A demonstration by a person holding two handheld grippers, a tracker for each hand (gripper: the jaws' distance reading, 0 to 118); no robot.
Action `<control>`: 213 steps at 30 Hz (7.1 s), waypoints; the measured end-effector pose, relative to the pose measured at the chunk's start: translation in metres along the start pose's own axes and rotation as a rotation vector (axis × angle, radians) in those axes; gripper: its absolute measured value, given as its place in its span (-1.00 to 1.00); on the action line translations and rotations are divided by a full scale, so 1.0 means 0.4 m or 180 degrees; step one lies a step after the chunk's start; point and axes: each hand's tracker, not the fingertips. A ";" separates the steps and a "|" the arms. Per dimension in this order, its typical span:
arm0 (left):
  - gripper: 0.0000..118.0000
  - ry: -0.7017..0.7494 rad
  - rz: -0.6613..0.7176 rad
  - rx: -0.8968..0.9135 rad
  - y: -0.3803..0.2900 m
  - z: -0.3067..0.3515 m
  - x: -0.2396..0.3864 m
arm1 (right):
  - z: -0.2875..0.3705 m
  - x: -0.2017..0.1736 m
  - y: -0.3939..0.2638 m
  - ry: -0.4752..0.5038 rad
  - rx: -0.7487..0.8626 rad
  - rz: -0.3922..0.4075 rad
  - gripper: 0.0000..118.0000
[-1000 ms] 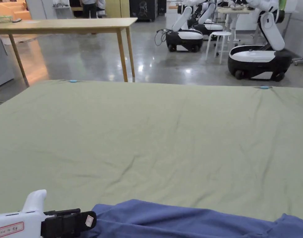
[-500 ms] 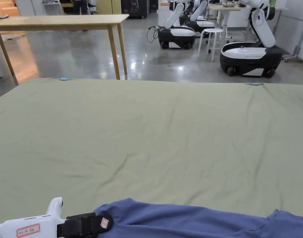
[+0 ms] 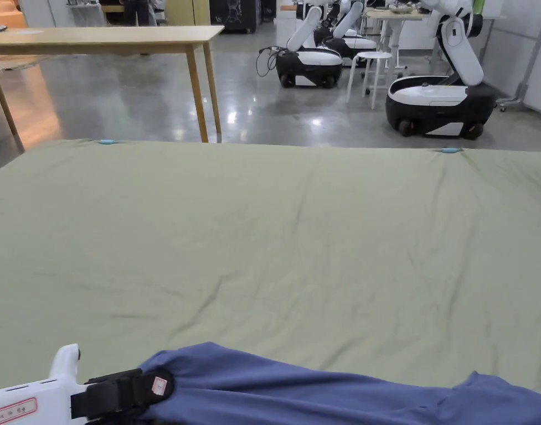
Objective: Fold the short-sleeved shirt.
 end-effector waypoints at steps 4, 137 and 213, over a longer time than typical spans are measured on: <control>-0.62 0.0226 0.0066 0.0272 0.014 0.078 -0.016 | 0.012 0.006 -0.002 -0.0036 0.0027 -0.0015 -1.00; 0.98 -0.0298 0.0516 -0.0801 -0.033 -0.238 0.140 | 0.029 -0.062 -0.028 0.0243 -0.0010 0.0165 -0.99; -1.00 -0.0610 -0.0340 -0.0248 -0.075 -0.186 0.488 | 0.041 -0.040 -0.052 0.0156 -0.0027 0.0143 -0.99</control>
